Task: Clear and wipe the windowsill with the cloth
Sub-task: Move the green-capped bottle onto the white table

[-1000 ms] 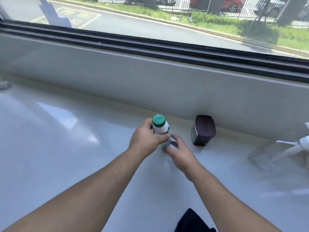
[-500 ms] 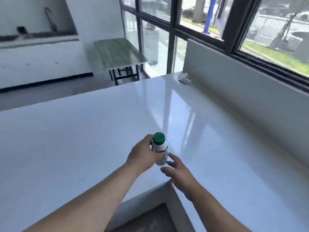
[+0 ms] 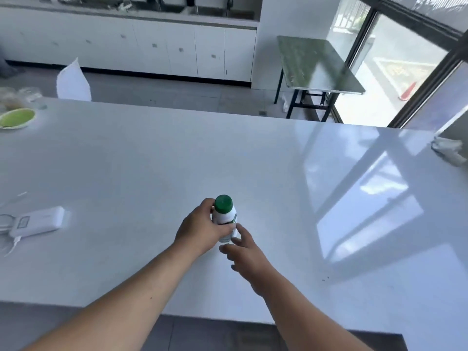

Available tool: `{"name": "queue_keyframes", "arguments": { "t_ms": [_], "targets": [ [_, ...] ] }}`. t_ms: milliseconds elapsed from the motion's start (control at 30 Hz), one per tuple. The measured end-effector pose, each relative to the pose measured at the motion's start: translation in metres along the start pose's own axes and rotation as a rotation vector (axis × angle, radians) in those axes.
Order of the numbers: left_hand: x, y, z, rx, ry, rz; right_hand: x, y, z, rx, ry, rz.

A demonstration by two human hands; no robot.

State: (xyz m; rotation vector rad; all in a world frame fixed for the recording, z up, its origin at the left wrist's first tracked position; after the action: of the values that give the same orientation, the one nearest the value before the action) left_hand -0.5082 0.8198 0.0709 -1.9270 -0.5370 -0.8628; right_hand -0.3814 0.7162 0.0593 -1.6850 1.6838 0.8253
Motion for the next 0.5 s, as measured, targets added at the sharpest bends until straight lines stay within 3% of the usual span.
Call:
{"name": "queue_keyframes", "arguments": {
  "t_ms": [200, 333, 500],
  "targets": [
    [-0.021, 0.015, 0.006, -0.166, -0.038, 0.009, 0.014, 0.003, 0.014, 0.027, 0.052, 0.009],
    [-0.006, 0.003, 0.003, -0.148, -0.016, -0.002, 0.009, -0.017, 0.006, 0.067, 0.035, -0.128],
    [0.076, -0.012, 0.004, -0.061, 0.162, 0.132, -0.012, -0.105, -0.053, 0.414, -0.120, -0.560]
  ]
}}
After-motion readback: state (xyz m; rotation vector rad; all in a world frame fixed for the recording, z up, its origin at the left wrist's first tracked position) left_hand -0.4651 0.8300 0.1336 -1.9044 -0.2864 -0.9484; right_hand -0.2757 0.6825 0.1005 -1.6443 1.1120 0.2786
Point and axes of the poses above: each hand's wrist, its own z-axis towards the middle knuckle, its own y-axis out of the palm, x = y × z, the point moved 2 cm from there along z, towards the middle knuckle, and after that the axes turned 7 degrees about -x, right-handed, at the moved point
